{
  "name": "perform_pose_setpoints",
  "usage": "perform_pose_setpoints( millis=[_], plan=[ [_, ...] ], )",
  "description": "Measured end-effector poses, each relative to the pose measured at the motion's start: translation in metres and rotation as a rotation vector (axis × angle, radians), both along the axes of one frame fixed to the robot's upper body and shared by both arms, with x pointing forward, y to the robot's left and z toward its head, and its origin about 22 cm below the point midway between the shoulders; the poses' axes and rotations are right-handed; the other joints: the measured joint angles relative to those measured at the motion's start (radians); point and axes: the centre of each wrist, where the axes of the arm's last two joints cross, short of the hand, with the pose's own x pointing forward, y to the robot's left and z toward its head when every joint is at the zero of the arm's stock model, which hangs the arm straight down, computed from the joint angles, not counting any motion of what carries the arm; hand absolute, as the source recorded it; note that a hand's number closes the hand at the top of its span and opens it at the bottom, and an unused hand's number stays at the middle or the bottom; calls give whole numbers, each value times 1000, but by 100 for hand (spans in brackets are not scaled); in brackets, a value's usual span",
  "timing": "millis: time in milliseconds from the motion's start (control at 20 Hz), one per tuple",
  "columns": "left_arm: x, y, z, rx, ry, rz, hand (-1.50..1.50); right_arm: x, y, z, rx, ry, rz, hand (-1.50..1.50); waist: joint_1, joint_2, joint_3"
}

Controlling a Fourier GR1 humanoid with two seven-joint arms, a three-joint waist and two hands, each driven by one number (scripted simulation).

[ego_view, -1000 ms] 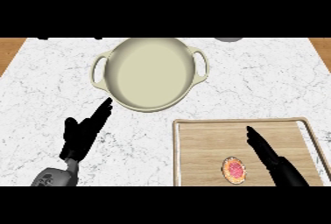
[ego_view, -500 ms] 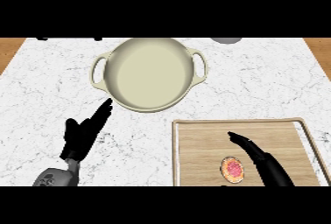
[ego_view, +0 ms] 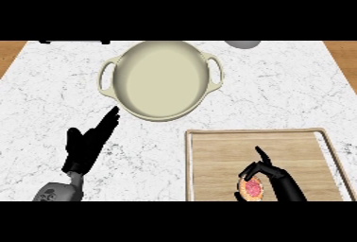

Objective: Pick the cupcake from the tray and place it in the pot

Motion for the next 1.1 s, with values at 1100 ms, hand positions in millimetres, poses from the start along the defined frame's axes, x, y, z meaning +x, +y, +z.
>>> perform_pose_setpoints(
  millis=[1100],
  plan=[
    [18, -27, 8, -3, -32, -80, 0, 209, -102, 83, -98, -267, 311, 150, 85, 46, 29]
  ],
)
